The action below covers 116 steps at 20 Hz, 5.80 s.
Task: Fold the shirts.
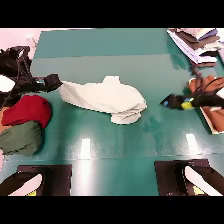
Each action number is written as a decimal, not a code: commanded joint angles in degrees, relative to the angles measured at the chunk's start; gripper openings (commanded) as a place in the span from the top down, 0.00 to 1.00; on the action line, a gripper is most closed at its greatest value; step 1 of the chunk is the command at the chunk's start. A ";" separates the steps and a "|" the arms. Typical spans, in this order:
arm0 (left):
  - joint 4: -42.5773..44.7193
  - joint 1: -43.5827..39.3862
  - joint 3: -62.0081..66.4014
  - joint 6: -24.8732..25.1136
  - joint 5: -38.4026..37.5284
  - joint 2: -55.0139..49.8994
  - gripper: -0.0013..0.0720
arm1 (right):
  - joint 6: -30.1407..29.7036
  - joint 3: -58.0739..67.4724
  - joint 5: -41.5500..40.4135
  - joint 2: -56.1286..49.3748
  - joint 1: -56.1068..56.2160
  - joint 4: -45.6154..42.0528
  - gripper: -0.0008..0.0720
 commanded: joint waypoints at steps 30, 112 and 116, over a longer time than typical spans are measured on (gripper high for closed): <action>8.17 0.48 57.94 4.74 -15.10 11.13 0.95 | -4.81 37.11 5.11 17.07 -14.84 -6.99 0.96; 4.79 -12.81 -18.56 -13.35 -5.57 13.81 0.95 | -1.73 -7.52 -2.58 -13.66 -33.38 2.84 0.55; 4.92 -12.81 -17.66 -13.31 -5.75 14.10 0.95 | -2.51 -2.97 -2.29 -14.99 -24.83 0.52 0.96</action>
